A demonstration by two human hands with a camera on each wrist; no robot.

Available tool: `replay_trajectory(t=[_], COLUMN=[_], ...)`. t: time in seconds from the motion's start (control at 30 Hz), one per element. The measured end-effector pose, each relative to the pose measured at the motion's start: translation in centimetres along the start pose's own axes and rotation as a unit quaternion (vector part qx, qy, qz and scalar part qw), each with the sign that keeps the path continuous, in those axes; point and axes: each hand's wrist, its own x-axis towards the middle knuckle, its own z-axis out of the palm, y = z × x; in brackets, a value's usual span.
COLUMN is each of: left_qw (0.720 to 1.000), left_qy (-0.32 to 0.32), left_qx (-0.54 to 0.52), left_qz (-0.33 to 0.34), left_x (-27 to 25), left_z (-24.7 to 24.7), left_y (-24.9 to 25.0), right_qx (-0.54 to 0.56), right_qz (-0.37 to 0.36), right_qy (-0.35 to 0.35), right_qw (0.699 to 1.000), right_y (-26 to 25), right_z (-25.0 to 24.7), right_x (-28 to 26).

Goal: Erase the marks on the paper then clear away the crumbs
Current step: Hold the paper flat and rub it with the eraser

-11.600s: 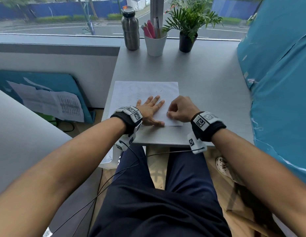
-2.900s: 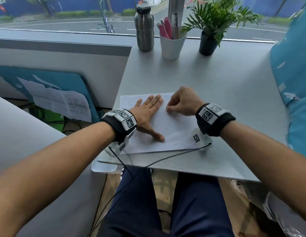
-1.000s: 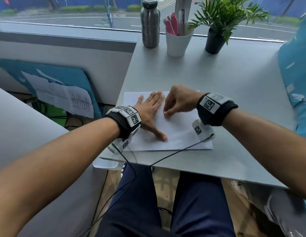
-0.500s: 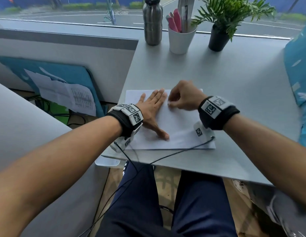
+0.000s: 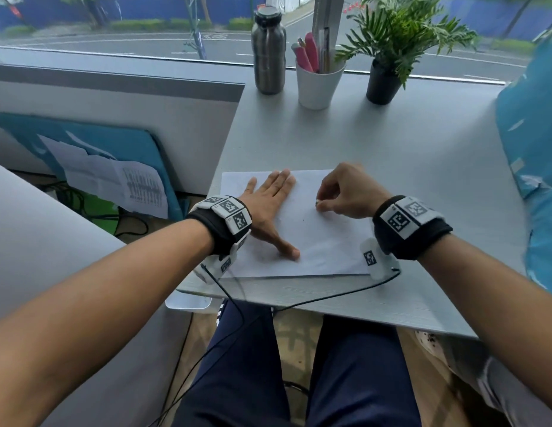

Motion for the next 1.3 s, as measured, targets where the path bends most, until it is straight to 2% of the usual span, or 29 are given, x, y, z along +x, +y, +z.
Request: replay_trajectory(t=[0.17,0.27,0.37,0.5,0.57,0.73,0.87,0.9,1.07,1.13,1.23,1.3], left_qw=[1.000,0.998,0.995,0.991,0.991,0.991,0.990,0.990,0.989,0.989,0.989,0.989], left_qy=[0.014,0.046,0.044,0.043,0.043,0.057,0.052,0.052,0.054,0.047,0.043,0.043], left_qx=[-0.014,0.004,-0.033,-0.079,-0.084,-0.083,-0.075,-0.074,-0.081,-0.078,-0.081,-0.080], left_qz=[-0.005,-0.049,-0.085,-0.099,-0.099,-0.093,-0.105,-0.106,-0.114,-0.114,-0.115,-0.114], left_x=[-0.4,-0.2,0.3,0.9,1.0,1.1,0.8,0.8,0.7,0.6,0.5,0.5], left_z=[-0.7,0.0,0.3,-0.2,0.0,0.6,0.6,0.6,0.2,0.1,0.0,0.0], left_y=[0.1,1.1,2.0,1.9,1.8,1.5,1.4,1.5,1.8,1.8,1.8,1.9], right_qx=[0.014,-0.007,-0.021,-0.009,-0.014,-0.025,-0.052,-0.059,-0.045,-0.042,-0.063,-0.072], right_qz=[0.001,-0.011,-0.017,-0.023,-0.026,-0.051,-0.074,-0.076,-0.073,-0.076,-0.078,-0.080], right_qy=[-0.006,-0.021,-0.051,0.005,0.009,0.032,-0.104,-0.107,0.018,-0.015,-0.115,-0.087], right_qw=[1.000,1.000,0.998,1.000,1.000,0.998,0.990,0.990,0.996,0.996,0.988,0.990], right_y=[0.5,0.0,-0.4,-1.0,-1.6,-2.1,-2.2,-2.2,-2.4,-2.4,-2.8,-2.9], right_z=[0.3,0.5,-0.3,-0.9,-0.6,0.6,-0.3,-0.6,-0.1,0.0,-0.2,-0.3], right_x=[-0.1,-0.4,1.1,4.8,6.3,6.4,6.0,6.3,7.9,7.2,6.4,7.1])
